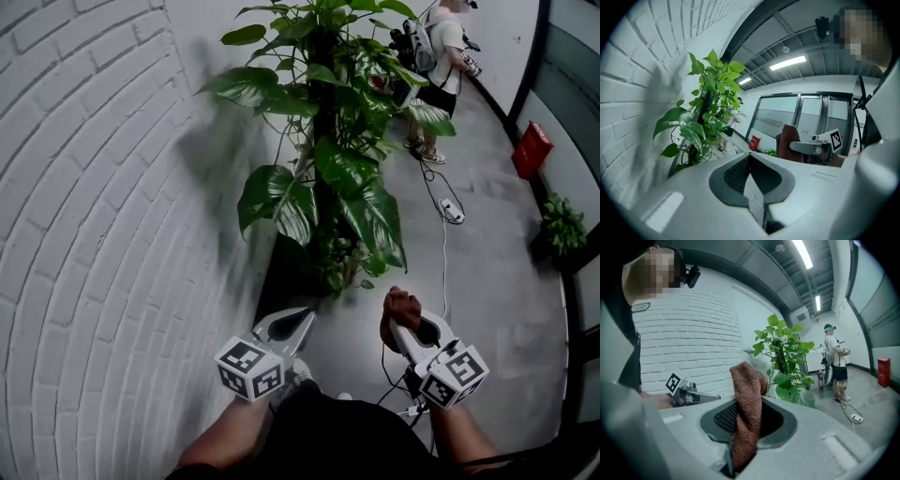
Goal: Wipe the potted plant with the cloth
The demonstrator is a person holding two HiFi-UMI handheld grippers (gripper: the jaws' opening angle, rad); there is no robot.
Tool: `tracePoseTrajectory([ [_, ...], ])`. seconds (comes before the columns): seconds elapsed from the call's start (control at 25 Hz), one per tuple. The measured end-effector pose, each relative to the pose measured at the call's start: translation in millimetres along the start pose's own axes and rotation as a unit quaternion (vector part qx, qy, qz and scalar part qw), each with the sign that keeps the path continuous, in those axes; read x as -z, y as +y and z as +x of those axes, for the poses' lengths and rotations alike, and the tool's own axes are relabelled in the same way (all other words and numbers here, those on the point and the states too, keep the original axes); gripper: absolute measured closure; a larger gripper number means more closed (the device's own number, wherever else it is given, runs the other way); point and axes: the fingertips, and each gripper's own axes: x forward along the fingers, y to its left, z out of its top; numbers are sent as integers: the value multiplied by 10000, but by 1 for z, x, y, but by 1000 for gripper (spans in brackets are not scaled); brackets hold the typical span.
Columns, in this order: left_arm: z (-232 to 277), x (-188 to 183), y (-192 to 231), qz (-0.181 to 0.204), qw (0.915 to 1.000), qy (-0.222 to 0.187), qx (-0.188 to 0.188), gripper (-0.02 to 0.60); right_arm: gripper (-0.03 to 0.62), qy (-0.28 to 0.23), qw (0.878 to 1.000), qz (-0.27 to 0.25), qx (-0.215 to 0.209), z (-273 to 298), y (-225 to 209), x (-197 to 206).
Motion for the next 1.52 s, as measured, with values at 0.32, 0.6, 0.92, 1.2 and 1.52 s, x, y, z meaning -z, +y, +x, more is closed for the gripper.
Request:
tracePoseTrajectory([
  [0.32, -26, 21, -47, -128, 9998, -49, -142, 565, 526, 125, 9996, -223, -133, -45, 28, 25],
  [0.6, -44, 29, -62, 29, 9996, -106, -250, 565, 526, 63, 9996, -268, -111, -60, 32, 33],
  [0.92, -53, 29, -69, 153, 9990, -134, -408, 565, 526, 17, 9993, -353, -122, -70, 36, 30],
  [1.2, -55, 30, -67, 158, 9988, -130, -440, 565, 528, 67, 9992, -357, -171, -67, 39, 33],
  [1.52, -51, 28, -66, 157, 9988, -186, -436, 565, 528, 82, 9989, -437, -174, -65, 40, 29],
])
